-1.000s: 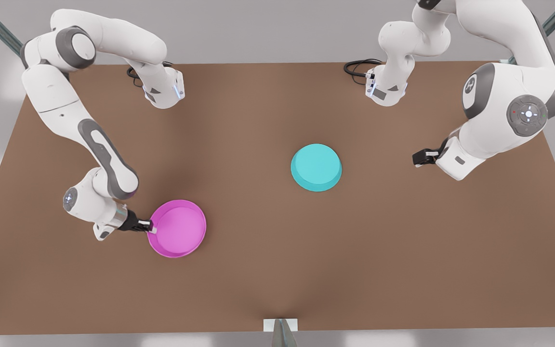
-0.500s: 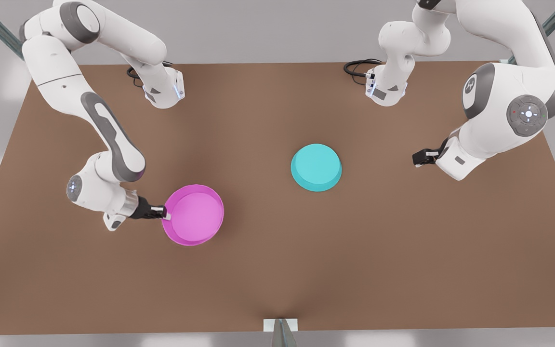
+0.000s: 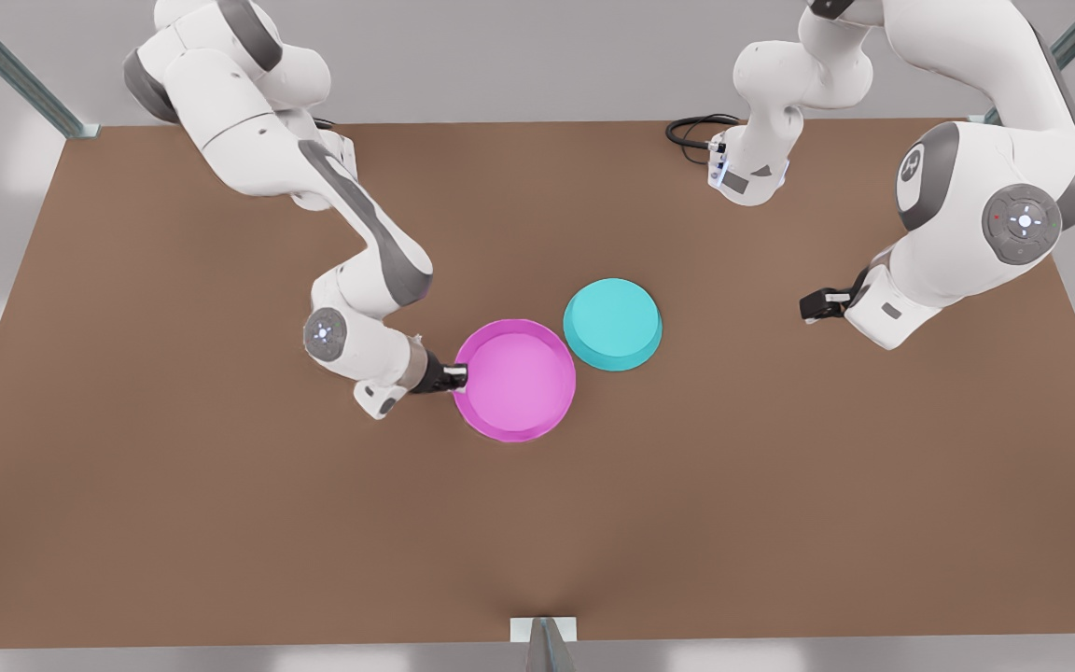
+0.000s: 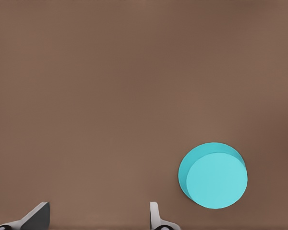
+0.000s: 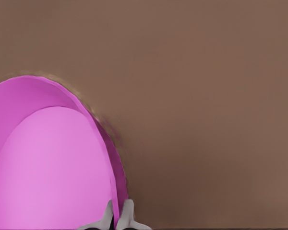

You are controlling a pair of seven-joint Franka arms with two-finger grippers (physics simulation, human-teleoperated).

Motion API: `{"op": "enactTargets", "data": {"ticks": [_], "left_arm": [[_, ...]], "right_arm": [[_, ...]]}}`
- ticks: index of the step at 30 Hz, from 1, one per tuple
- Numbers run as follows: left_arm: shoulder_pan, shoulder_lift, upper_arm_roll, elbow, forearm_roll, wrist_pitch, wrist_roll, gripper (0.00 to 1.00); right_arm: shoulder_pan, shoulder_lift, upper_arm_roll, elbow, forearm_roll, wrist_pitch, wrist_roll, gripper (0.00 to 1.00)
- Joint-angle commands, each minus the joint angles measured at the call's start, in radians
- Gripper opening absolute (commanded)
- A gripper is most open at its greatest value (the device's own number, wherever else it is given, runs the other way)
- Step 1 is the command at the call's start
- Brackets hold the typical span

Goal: Flip the blue plate over with the left arm, and stack the pink plate on top of the blue plate with the right arm

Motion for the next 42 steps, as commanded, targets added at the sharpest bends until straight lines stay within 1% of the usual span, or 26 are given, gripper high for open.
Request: {"op": "enactTargets", "data": {"ticks": [1,2,4,5,6,8,9,10,16,22,28,39,40,41,42], "left_arm": [[-0.001,0.0,0.0,0.0,0.0,0.0,0.0,1.0],[0.0,0.0,0.0,0.0,0.0,0.0,0.0,1.0],[0.0,0.0,0.0,0.003,0.0,0.0,0.0,1.0],[0.0,0.001,0.0,0.003,0.0,0.0,0.0,1.0],[0.0,0.001,0.0,0.005,0.0,0.0,0.0,1.0],[0.0,0.0,0.0,0.005,0.0,0.0,0.002,1.0],[0.0,0.0,0.0,0.005,0.0,0.0,0.002,1.0],[0.0,0.001,0.0,0.005,0.0,0.0,0.002,1.0],[0.0,0.001,0.0,0.005,0.0,0.0,0.002,1.0],[0.0,0.001,0.0,0.005,0.0,0.0,0.002,1.0],[0.0,0.001,0.0,0.005,0.0,0.0,0.0,1.0],[-0.001,0.001,0.0,0.005,0.002,0.0,0.0,1.0],[0.0,0.001,0.0,0.005,0.0,0.0,0.0,1.0],[0.0,0.001,0.0,0.005,0.0,0.0,0.0,1.0],[0.0,0.001,0.0,0.005,0.0,0.0,0.002,1.0]], "right_arm": [[0.027,0.0,-0.018,0.004,0.006,0.001,0.012,0.21],[0.099,0.001,-0.06,0.025,0.032,0.003,0.035,0.21],[0.195,0.02,-0.106,0.071,0.042,0.009,0.101,0.21],[0.28,0.044,-0.169,0.102,0.043,0.011,0.136,0.21],[0.344,0.073,-0.211,0.149,0.054,0.012,0.18,0.21],[0.43,0.135,-0.258,0.254,0.055,0.017,0.262,0.21],[0.464,0.159,-0.281,0.284,0.055,0.017,0.279,0.21],[0.518,0.167,-0.326,0.288,0.055,0.018,0.288,0.21],[0.645,0.222,-0.393,0.317,0.06,0.049,0.346,0.21],[0.677,0.224,-0.396,0.297,0.059,0.06,0.358,0.21],[0.677,0.132,-0.384,0.157,0.06,0.095,0.349,0.21],[0.737,0.164,-0.375,0.114,0.06,0.136,0.34,0.21],[0.737,0.167,-0.375,0.114,0.06,0.136,0.338,0.71],[0.739,0.167,-0.375,0.114,0.059,0.136,0.335,1.0],[0.737,0.164,-0.375,0.114,0.059,0.135,0.335,1.0]]}}
